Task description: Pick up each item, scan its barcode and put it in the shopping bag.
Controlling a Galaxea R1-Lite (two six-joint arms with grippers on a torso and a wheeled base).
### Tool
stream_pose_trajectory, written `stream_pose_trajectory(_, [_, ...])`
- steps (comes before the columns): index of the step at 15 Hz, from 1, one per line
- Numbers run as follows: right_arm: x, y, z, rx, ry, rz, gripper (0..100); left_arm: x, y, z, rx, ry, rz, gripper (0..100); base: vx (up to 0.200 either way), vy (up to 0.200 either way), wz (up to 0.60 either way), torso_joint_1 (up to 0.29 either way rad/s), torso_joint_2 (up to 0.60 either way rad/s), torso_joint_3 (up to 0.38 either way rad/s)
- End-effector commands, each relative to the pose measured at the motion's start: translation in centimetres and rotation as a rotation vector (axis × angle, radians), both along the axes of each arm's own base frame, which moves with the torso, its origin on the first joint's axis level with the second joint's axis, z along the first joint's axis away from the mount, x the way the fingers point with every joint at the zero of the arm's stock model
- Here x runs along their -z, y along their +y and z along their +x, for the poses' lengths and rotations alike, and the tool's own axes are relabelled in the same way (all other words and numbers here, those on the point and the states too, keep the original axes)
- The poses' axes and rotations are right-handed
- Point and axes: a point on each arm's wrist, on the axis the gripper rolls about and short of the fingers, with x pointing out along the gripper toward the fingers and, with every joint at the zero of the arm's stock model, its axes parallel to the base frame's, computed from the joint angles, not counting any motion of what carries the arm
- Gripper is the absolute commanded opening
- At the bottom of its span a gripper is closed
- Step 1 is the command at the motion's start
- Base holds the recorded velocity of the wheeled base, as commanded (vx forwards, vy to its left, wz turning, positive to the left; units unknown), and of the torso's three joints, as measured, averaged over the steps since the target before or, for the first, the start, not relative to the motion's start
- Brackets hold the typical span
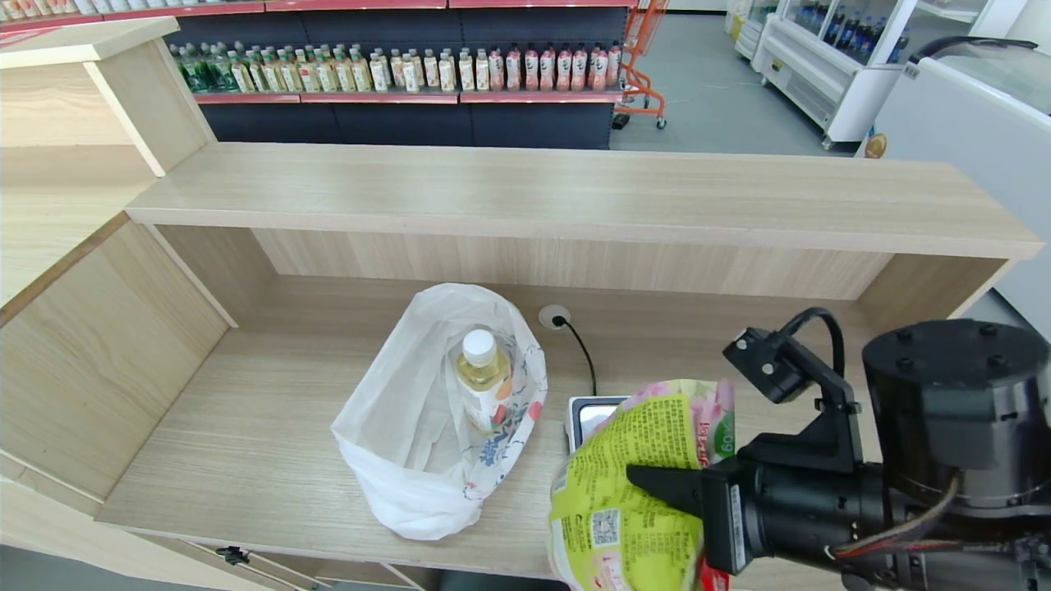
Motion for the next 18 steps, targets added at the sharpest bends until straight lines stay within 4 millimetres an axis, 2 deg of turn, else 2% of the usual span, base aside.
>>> stream_pose_trajectory(1, [0.5,-1.1,-0.5,-0.014,-0.019,-0.009,0,0.0,0.0,0.0,-0.001,0.001,0.0,100,0.0,0.0,0.0,0.0,0.0,0.0])
stream_pose_trajectory(4, [0.1,-0.5,0.0,-0.02,-0.032,0.001,0,0.0,0.0,0.0,-0.001,0.001,0.0,100,0.0,0.0,0.0,0.0,0.0,0.0])
stream_pose_trajectory(8, [-0.9,0.1,0.4,-0.067,-0.041,0.043,0,0.0,0.0,0.0,-0.001,0.001,0.0,100,-0.2,0.2,0.0,0.007,0.01,0.004])
stream_pose_trajectory(10, [-0.6,0.4,0.7,-0.084,-0.03,0.037,0,0.0,0.0,0.0,-0.001,0.001,0.0,100,-0.2,0.2,0.0,-0.012,0.0,0.002])
stream_pose_trajectory(13, [0.0,2.8,4.7,-0.038,-0.066,0.066,0,0.0,0.0,0.0,-0.001,0.001,0.003,100,-0.067,0.067,0.0,0.002,0.0,0.001])
stream_pose_trajectory(17, [-0.4,3.6,8.6,0.058,-0.042,0.133,0,0.0,0.0,0.0,0.001,0.001,0.005,100,0.0,0.0,0.0,0.0,0.0,0.0])
stream_pose_trajectory(18, [-0.5,3.4,9.4,0.074,-0.047,0.137,0,0.0,0.0,0.0,0.001,0.001,0.005,100,0.0,0.2,0.0,0.022,0.01,-0.007])
